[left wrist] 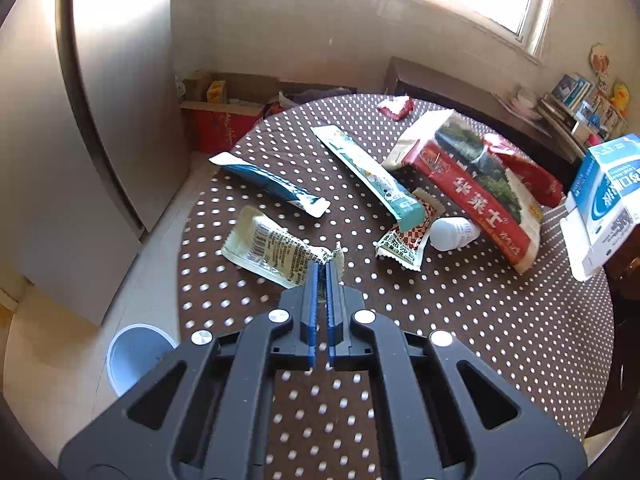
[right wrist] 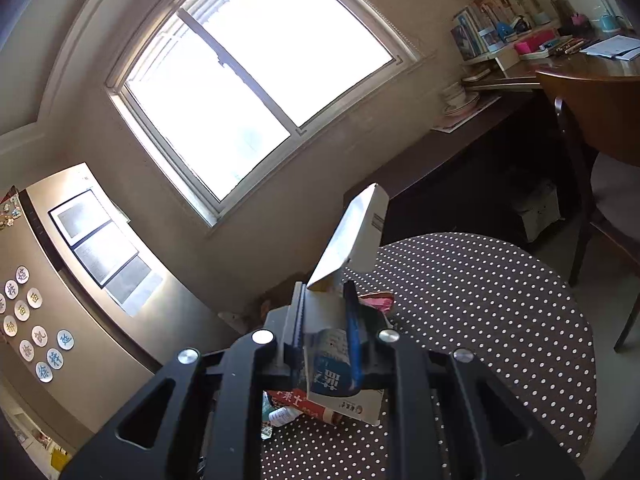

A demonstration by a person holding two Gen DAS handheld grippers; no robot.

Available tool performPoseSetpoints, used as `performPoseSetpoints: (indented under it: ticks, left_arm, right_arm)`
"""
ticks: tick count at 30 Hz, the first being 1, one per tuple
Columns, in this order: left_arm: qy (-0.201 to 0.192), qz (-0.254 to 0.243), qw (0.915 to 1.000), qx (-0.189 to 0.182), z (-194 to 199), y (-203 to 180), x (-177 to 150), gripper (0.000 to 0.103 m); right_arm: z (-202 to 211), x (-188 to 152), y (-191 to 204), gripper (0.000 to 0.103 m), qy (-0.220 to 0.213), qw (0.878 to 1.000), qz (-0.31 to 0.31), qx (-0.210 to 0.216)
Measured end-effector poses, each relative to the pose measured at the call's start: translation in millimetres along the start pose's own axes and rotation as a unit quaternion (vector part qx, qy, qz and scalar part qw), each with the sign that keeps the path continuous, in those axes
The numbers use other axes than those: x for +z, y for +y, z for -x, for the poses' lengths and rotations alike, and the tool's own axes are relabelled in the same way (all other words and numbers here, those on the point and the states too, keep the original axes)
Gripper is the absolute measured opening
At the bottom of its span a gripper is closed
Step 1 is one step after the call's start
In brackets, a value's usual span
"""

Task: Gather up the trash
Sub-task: 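Grasp the crumpled snack wrapper with the left tool while the right holds the box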

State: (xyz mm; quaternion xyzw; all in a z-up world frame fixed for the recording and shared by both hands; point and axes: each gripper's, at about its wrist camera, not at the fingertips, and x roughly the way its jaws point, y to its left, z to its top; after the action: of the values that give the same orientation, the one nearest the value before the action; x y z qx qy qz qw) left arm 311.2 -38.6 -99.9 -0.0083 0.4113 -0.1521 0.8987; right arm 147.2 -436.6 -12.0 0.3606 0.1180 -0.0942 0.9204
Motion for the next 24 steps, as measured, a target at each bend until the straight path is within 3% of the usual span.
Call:
performPoseSetpoints:
  ticks: [6, 10, 12, 13, 14, 16, 21, 22, 23, 24]
  left_arm:
    - [-0.033, 0.007, 0.9994, -0.001, 33.7, 11.8, -3.7, 0.002]
    - [-0.032, -0.024, 0.9992, 0.005, 41.7, 16.5, -10.3, 0.005]
    - [-0.017, -0.032, 0.9994, 0.002, 36.8, 16.7, -12.2, 0.027]
    - [-0.014, -0.029, 0.9995, -0.002, 33.2, 17.2, -12.2, 0.071]
    - [-0.017, -0.026, 0.9995, -0.007, 31.1, 17.4, -12.4, 0.080]
    - [-0.012, -0.023, 0.9996, -0.010, 21.1, 14.7, -11.5, 0.080]
    - [0.020, -0.012, 0.9995, 0.021, -17.9, 8.1, -5.9, 0.079]
    - [0.022, -0.005, 0.9993, 0.029, -23.7, 8.8, -5.1, 0.064]
    - [0.007, -0.005, 0.9987, 0.049, -25.0, 7.7, -4.2, 0.038]
    - [0.006, -0.007, 0.9986, 0.053, -25.9, 6.8, -3.5, 0.031]
  right_arm:
    - [2.3, -9.8, 38.5, 0.018, 0.009, 0.998, 0.025, 0.057]
    - [-1.6, -20.6, 55.9, 0.018, 0.025, 0.996, 0.035, 0.083]
    - [-2.2, -24.4, 57.5, 0.018, 0.030, 0.995, 0.035, 0.084]
    - [-2.6, -25.9, 56.4, 0.018, 0.033, 0.995, 0.034, 0.083]
    - [-3.2, -27.1, 55.1, 0.018, 0.037, 0.996, 0.032, 0.081]
    - [-2.4, -27.5, 51.3, 0.018, 0.038, 0.996, 0.029, 0.078]
    - [-0.9, -20.2, 46.0, 0.018, 0.029, 0.997, 0.031, 0.064]
    - [-0.9, -19.1, 45.7, 0.018, 0.029, 0.997, 0.032, 0.063]
    - [-1.2, -18.3, 46.0, 0.018, 0.028, 0.997, 0.035, 0.061]
    - [-1.7, -17.6, 46.4, 0.018, 0.027, 0.997, 0.037, 0.059]
